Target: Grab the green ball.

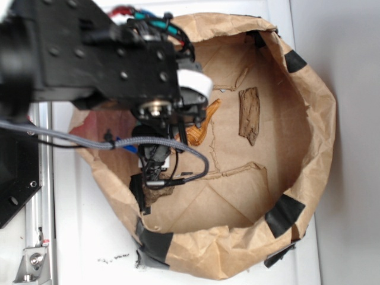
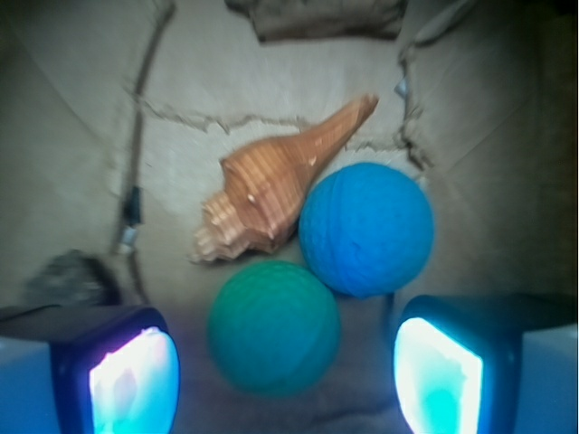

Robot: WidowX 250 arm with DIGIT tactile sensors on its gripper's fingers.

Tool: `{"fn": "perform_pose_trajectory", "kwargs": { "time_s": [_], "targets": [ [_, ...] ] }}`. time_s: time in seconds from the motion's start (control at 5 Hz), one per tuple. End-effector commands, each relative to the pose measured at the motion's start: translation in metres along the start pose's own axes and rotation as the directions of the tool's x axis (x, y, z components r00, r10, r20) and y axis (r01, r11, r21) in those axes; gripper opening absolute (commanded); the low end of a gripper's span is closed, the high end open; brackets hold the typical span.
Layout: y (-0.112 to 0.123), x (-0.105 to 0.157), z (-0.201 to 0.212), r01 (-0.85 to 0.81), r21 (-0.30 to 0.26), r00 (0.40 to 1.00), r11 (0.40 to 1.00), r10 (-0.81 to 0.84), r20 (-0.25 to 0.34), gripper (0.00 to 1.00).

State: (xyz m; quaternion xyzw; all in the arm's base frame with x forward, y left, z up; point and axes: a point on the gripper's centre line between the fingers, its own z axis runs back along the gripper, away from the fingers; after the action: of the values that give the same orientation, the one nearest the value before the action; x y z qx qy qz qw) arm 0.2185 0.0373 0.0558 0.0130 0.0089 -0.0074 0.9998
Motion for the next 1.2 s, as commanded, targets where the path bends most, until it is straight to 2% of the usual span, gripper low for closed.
{"fn": "perform_pose_trajectory", "kwargs": {
  "time_s": [0.0, 0.4, 0.6, 0.8, 1.0],
  "targets": [
    [0.011, 0.003, -0.004, -0.031, 0.036, 0.999, 0.999, 0.029, 0.037, 1.0],
    [0.011, 0.003, -0.009, -0.032, 0.045, 0.999, 0.998, 0.03, 0.041, 1.0],
    [0.003, 0.003, -0.024, -0.034, -0.01, 0.999, 0.999, 0.034, -0.019, 1.0],
    [-0.005, 0.003, -0.026, -0.064, -0.107, 0.994, 0.992, 0.054, -0.095, 1.0],
    [-0.01, 0.003, -0.024, -0.088, -0.136, 0.99, 0.987, 0.071, -0.125, 1.0]
  ]
}}
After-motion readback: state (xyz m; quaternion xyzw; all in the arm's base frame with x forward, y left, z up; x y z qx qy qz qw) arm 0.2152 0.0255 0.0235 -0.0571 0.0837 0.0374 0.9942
